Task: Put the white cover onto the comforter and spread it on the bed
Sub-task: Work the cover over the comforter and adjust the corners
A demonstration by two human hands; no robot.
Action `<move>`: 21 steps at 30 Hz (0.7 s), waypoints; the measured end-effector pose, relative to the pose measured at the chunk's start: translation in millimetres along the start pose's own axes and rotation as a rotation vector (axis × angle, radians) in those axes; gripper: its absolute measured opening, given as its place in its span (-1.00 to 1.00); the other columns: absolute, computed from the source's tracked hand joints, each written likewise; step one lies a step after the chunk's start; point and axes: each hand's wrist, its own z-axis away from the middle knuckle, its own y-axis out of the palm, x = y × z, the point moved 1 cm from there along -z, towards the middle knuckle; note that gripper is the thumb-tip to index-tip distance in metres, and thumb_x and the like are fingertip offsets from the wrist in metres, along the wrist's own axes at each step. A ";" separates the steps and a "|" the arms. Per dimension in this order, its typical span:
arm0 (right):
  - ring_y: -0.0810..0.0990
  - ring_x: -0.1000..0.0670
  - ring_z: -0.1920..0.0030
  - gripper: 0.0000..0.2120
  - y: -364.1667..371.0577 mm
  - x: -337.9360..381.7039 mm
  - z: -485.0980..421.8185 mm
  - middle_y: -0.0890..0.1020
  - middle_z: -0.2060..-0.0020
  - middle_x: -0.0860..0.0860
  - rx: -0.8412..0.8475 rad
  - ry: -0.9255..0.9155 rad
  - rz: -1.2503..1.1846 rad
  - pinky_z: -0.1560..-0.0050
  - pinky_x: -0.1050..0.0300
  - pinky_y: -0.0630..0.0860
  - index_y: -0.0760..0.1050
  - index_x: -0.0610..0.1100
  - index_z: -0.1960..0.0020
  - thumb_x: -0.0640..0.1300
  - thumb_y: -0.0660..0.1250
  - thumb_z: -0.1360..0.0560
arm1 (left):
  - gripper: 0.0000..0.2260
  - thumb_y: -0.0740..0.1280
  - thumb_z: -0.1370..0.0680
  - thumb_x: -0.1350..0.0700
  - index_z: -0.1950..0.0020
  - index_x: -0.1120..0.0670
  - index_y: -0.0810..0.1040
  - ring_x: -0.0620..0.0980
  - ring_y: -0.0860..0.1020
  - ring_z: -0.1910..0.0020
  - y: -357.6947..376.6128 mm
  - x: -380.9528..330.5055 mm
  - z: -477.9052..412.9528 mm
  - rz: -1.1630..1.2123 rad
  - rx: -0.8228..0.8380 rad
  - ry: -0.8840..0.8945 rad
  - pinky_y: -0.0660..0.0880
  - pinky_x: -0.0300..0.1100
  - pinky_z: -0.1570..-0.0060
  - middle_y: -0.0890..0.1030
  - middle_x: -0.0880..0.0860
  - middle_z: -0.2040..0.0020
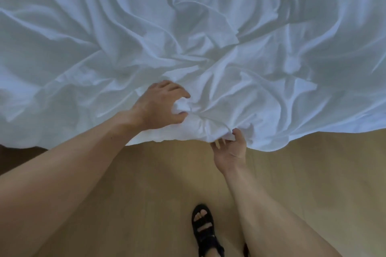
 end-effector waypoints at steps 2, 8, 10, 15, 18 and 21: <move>0.61 -0.05 -0.09 -0.67 -3.3 -5.0 -5.4 0.65 -0.21 -0.09 -0.111 -0.055 0.027 -0.29 0.01 0.53 0.57 -0.14 -0.26 -0.01 0.36 -0.56 | -0.36 0.16 -0.38 -0.30 -0.34 0.02 0.52 0.04 0.39 -0.37 -6.1 15.4 7.9 -0.021 -0.020 -0.068 0.26 -0.02 -0.37 0.52 -0.03 -0.33; 0.57 0.00 0.12 -0.75 -68.9 -27.4 39.2 0.63 0.08 0.03 -0.301 -0.012 0.510 -0.08 0.08 0.53 0.56 -0.05 -0.01 0.13 0.27 -0.61 | -0.22 0.12 -0.36 -0.38 -0.46 0.04 0.39 0.03 0.31 -0.46 1.4 23.0 40.3 0.028 0.001 -0.230 0.20 0.01 -0.45 0.40 0.00 -0.45; 0.58 0.00 0.14 -0.75 -76.5 -29.2 46.8 0.61 0.14 0.03 -0.332 -0.022 0.554 -0.06 0.07 0.51 0.53 -0.02 0.10 0.14 0.27 -0.61 | -0.23 0.13 -0.38 -0.38 -0.46 0.06 0.41 0.03 0.33 -0.47 5.7 20.9 48.2 0.020 0.003 -0.190 0.20 0.04 -0.47 0.40 0.01 -0.46; 0.60 -0.02 -0.06 -0.81 -74.1 -31.5 32.4 0.64 -0.16 -0.03 -0.182 -0.028 0.247 -0.06 0.09 0.52 0.58 -0.05 -0.16 -0.04 0.36 -0.58 | -0.32 0.24 -0.44 -0.27 -0.43 0.11 0.42 0.07 0.35 -0.43 3.7 25.9 78.8 0.067 -0.244 -0.233 0.22 0.05 -0.44 0.42 0.07 -0.43; 0.54 -0.05 -0.24 -0.79 -58.9 -46.3 34.4 0.65 -0.14 -0.03 0.029 0.103 0.022 -0.30 0.01 0.43 0.56 -0.12 -0.16 -0.23 0.29 -0.54 | -0.36 0.25 -0.45 -0.23 -0.39 0.16 0.43 0.15 0.42 -0.34 14.8 37.5 101.4 0.028 -0.310 -0.245 0.28 0.08 -0.36 0.48 0.12 -0.36; 0.52 -0.08 -0.23 -0.78 -24.1 -74.2 27.0 0.62 -0.02 -0.03 0.087 0.147 0.043 -0.39 -0.04 0.39 0.56 -0.12 -0.08 -0.33 0.22 -0.56 | -0.31 0.24 -0.43 -0.28 -0.43 0.13 0.41 0.13 0.40 -0.39 24.5 57.6 111.6 0.030 -0.226 -0.212 0.23 0.08 -0.41 0.45 0.10 -0.40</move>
